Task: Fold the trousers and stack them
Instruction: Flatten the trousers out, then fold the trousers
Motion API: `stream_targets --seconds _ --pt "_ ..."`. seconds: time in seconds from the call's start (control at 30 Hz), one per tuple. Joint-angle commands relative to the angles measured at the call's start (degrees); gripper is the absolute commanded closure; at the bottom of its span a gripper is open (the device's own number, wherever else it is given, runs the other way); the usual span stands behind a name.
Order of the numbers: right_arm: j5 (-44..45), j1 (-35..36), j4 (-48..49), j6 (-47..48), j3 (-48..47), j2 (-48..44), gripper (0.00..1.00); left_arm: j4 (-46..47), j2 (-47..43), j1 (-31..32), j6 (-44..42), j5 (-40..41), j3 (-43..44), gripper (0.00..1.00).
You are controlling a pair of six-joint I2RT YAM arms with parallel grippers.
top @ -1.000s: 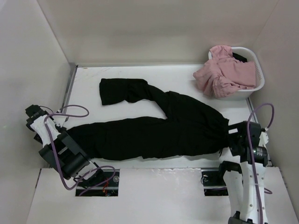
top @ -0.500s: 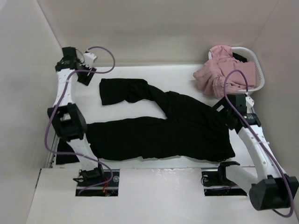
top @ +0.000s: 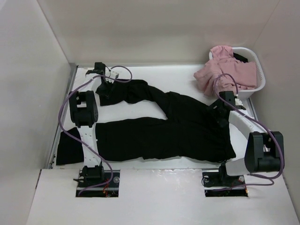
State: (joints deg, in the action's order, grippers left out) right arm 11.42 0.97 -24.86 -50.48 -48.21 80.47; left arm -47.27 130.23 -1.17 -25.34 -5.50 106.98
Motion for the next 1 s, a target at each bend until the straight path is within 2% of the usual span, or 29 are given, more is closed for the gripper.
stream_targets --seconds 0.0,0.07,0.17,0.27,0.37,0.5,0.63,0.77,0.97 --pt "0.01 -0.14 4.64 -4.8 1.53 -0.4 0.17 8.59 -2.88 -1.42 -4.08 12.42 -4.83 0.61" --pt "0.35 -0.14 4.82 -5.33 2.15 -0.83 0.3 10.43 -5.33 -3.79 -9.43 14.37 -10.36 0.66" --pt "1.06 0.21 4.65 -5.86 3.29 -1.98 0.39 14.29 -11.21 -7.92 -17.87 16.39 -20.29 0.68" --pt "0.97 0.83 4.73 -7.26 5.66 -3.21 0.4 17.81 -18.24 -11.96 -26.4 15.7 -28.65 0.64" --pt "1.06 0.92 4.91 -7.01 7.07 -3.21 0.4 18.79 -23.87 -14.86 -30.55 11.06 -31.04 0.54" --pt "1.15 1.7 4.65 -3.58 5.76 -2.42 0.37 14.41 -26.79 -17.33 -27.15 1.57 -24.13 0.42" --pt "2.99 2.58 4.21 0.81 0.5 -1.63 0.28 5.89 -19.78 -18.3 -19.23 -1.79 -10.95 0.4" --pt "3.52 1.89 2.98 1.96 -6.18 3.72 0.0 -0.44 -10.11 -17.95 -15.18 -1.18 -1.79 0.41" --pt "3.43 1.27 -1.67 2.4 -13.66 14.53 0.0 -3.89 -0.96 -16.45 -9.74 0.84 4.11 0.39"
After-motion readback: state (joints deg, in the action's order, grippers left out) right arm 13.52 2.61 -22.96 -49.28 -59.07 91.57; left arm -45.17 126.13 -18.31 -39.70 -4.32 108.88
